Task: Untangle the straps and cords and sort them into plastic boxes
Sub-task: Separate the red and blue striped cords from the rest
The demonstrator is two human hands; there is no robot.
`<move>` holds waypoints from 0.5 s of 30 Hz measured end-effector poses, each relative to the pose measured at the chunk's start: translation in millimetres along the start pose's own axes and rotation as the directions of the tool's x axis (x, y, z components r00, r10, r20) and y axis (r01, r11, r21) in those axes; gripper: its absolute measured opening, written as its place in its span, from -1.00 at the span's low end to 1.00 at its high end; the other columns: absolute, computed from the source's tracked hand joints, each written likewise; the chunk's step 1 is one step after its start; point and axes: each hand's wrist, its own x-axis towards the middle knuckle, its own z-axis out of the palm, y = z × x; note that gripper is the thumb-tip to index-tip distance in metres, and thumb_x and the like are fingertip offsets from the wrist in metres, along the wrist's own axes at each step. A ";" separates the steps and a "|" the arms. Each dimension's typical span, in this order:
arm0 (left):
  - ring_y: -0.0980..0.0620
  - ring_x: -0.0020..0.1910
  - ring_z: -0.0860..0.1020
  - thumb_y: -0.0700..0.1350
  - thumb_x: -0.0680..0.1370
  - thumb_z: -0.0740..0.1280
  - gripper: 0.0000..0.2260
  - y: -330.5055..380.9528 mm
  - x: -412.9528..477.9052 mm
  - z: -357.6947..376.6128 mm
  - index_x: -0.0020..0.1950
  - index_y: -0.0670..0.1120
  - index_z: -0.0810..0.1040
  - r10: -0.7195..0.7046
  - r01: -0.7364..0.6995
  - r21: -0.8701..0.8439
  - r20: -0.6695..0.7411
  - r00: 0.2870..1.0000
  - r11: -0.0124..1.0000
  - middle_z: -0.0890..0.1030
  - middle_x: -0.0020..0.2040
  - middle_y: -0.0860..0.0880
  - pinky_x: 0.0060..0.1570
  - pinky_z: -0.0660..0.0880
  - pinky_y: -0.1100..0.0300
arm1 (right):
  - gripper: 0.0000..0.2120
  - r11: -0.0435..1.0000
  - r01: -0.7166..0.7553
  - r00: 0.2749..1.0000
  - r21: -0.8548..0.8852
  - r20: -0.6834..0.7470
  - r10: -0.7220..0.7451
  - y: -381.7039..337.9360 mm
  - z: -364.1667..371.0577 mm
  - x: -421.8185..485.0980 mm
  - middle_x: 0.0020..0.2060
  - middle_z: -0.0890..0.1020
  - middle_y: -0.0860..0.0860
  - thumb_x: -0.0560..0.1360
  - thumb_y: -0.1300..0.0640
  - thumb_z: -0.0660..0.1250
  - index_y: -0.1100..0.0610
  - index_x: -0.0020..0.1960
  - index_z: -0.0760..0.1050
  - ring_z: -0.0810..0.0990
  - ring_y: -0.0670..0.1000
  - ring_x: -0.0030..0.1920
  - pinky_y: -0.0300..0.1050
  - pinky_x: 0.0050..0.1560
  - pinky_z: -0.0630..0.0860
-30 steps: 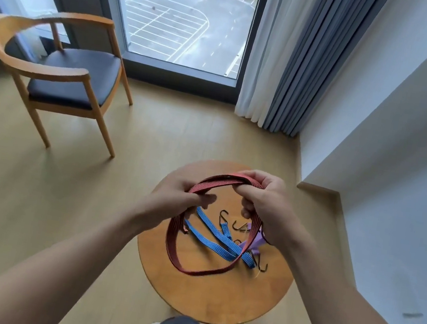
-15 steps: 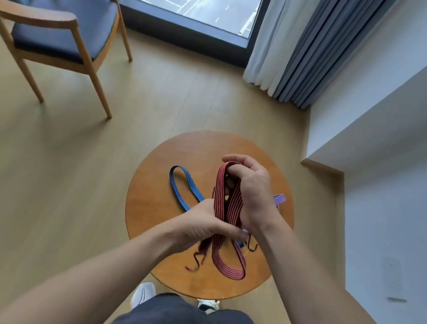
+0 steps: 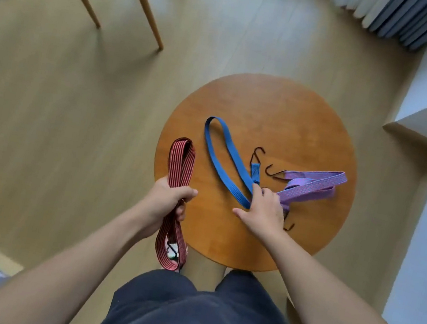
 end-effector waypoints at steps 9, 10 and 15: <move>0.03 -0.48 0.39 -0.22 0.51 0.51 -0.78 -30.4 6.2 11.1 -0.06 -0.17 0.46 -0.061 0.061 -0.013 -0.032 0.998 0.998 0.51 -0.33 -0.05 -0.43 0.43 0.14 | -0.67 0.994 0.064 0.922 -0.090 -0.375 -0.093 -3.5 18.0 18.0 -0.07 0.64 0.09 0.43 0.14 0.29 0.15 0.18 0.53 0.50 0.22 0.08 0.11 0.12 0.34; 0.04 -0.47 0.41 -0.20 0.50 0.53 -0.79 -27.1 6.3 14.2 -0.05 -0.18 0.50 -0.061 0.061 -0.024 -0.035 0.998 0.998 0.56 -0.30 -0.06 -0.42 0.44 0.15 | -0.66 0.995 0.101 0.902 -0.004 -0.421 -0.093 -4.6 7.5 13.4 -0.09 0.65 0.12 0.43 0.16 0.30 0.17 0.19 0.56 0.53 0.23 0.06 0.13 0.16 0.37; 0.08 -0.49 0.47 -0.15 0.52 0.53 -0.83 3.5 7.4 31.8 -0.10 -0.13 0.56 0.053 -0.053 0.005 -0.061 0.997 0.999 0.72 -0.17 -0.09 -0.43 0.46 0.21 | -0.79 0.743 0.170 0.950 0.647 -0.307 0.049 -22.7 -65.6 -12.5 -0.03 0.69 0.06 0.54 0.26 0.29 0.13 0.12 0.61 0.65 -0.06 -0.04 -0.05 0.06 0.53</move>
